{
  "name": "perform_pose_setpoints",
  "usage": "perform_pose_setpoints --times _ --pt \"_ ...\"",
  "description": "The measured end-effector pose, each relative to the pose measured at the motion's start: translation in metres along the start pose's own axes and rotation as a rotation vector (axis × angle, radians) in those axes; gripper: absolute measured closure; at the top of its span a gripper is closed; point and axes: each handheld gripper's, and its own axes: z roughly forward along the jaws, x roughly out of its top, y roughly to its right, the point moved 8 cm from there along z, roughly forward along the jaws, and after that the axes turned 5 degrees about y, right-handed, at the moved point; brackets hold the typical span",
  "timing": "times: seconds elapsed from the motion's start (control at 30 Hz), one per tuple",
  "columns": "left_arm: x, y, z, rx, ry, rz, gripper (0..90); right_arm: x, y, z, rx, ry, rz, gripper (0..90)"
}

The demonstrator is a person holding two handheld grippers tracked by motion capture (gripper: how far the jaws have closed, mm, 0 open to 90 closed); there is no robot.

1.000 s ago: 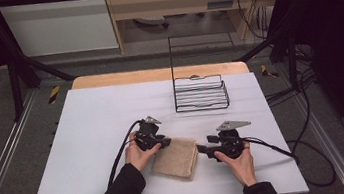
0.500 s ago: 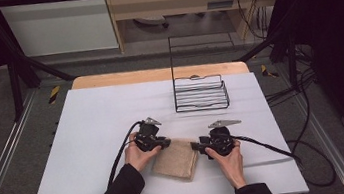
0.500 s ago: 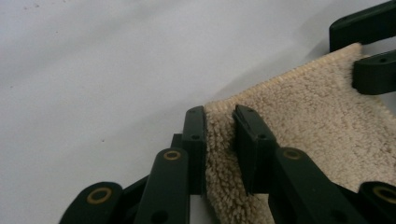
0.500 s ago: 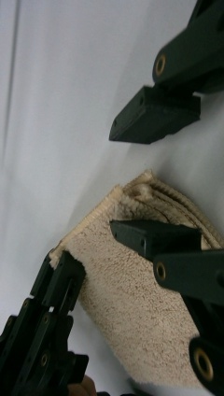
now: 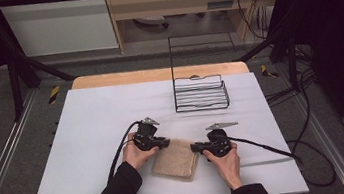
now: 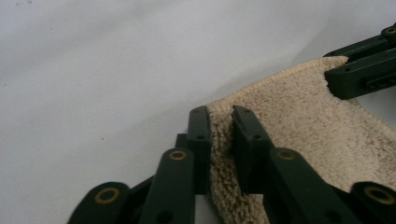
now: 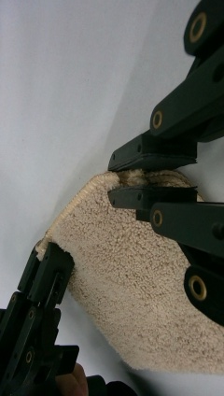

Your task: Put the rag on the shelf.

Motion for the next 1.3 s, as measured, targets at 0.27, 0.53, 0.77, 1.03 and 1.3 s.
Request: perform_pose_setpoints --times 0.27,0.53,0.77,1.03,1.3 --pt "0.003 0.005 -0.015 -0.005 0.085 0.005 82.9 0.01 -0.005 -0.009 0.054 0.032 -0.007 83.6" --pt "0.01 0.018 -0.04 0.027 0.18 0.053 82.8 0.024 -0.018 -0.024 0.087 0.074 -0.107 83.6" --pt "0.02 0.031 -0.06 0.025 0.268 0.084 82.8 0.04 -0.028 -0.042 0.084 0.124 -0.202 83.6" --pt "0.037 0.043 -0.072 0.046 0.349 0.112 82.9 0.058 -0.033 -0.06 0.063 0.17 -0.268 83.8" --pt "0.058 0.053 -0.08 0.072 0.421 0.132 82.9 0.08 -0.034 -0.078 0.034 0.223 -0.318 83.9"
